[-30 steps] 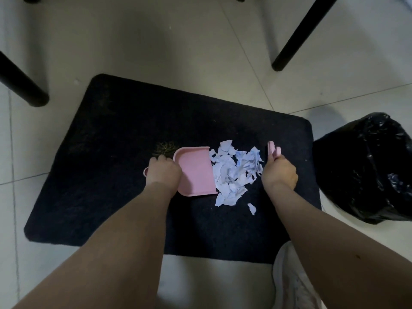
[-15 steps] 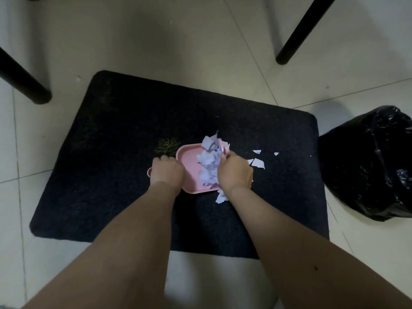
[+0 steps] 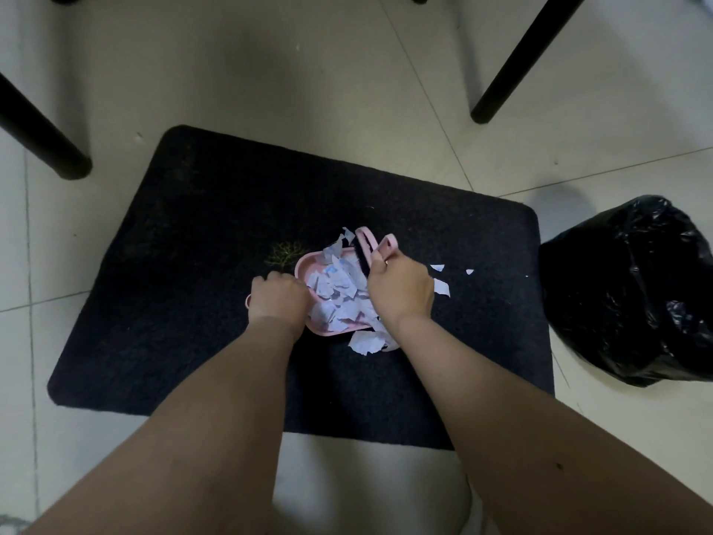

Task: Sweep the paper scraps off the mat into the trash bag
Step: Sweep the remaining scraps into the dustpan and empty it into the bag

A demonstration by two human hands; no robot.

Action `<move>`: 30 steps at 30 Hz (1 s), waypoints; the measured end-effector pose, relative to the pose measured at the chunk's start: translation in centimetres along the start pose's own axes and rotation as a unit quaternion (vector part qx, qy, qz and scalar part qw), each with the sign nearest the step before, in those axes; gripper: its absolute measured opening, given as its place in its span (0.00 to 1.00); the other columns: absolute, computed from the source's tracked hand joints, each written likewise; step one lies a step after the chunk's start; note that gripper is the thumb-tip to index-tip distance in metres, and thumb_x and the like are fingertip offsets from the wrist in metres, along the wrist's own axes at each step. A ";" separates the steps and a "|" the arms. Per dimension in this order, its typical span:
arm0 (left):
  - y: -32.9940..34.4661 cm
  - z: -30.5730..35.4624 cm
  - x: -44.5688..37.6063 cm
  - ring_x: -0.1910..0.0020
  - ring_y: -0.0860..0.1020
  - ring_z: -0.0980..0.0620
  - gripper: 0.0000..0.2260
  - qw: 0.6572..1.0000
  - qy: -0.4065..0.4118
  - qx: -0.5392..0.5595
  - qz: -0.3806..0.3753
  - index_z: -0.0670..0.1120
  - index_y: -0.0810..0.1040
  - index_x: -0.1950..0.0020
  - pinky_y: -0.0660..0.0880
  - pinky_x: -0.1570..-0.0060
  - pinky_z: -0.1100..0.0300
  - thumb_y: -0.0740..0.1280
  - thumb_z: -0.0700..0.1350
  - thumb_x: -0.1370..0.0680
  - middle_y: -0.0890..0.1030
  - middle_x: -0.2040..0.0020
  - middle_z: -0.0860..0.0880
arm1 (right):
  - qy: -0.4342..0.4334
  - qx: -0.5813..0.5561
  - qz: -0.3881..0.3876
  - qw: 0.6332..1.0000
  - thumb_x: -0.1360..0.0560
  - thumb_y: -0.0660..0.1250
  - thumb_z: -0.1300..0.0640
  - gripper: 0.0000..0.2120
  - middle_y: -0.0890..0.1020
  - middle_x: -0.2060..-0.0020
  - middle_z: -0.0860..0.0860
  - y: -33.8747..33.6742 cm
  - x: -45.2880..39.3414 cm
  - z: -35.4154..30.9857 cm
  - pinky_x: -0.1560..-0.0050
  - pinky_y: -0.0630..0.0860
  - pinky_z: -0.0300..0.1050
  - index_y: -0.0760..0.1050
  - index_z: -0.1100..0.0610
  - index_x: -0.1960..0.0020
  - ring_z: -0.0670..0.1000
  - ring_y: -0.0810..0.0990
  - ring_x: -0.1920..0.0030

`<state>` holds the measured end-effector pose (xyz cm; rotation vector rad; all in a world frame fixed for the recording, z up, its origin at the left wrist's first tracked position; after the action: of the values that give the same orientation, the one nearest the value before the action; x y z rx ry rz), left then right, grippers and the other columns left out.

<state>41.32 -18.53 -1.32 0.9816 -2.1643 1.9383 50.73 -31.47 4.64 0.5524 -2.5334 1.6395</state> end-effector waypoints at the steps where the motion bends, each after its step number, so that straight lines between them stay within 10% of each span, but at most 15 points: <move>1: -0.4 0.0 0.1 0.38 0.73 0.44 0.16 1.000 -0.001 0.002 0.002 0.41 0.72 0.34 0.69 0.42 0.52 0.58 0.40 0.22 0.76 0.38 0.44 | -0.001 -0.004 0.007 1.000 0.19 0.50 0.47 0.20 0.80 0.60 0.55 -0.6 -0.2 0.0 0.59 0.69 0.45 0.77 0.56 0.51 0.58 0.79 0.55; 30: -25.4 17.6 3.3 0.41 0.76 0.44 0.14 0.983 0.107 -0.031 0.144 0.43 0.75 0.39 0.70 0.50 0.56 0.60 0.37 0.23 0.78 0.41 0.45 | -0.005 -0.011 0.142 0.990 0.21 0.56 0.45 0.17 0.81 0.53 0.56 -30.8 -4.2 10.3 0.55 0.70 0.45 0.78 0.55 0.45 0.60 0.78 0.50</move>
<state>57.57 -35.91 18.69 0.4425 -2.3261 1.9682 66.39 -50.85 25.86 0.2034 -2.7366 1.6917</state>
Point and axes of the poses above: each hand's wrist, its own x-axis away from the middle knuckle, its own y-axis out of the palm, z = x × y, the point moved 6 cm from there along -x, towards the middle knuckle
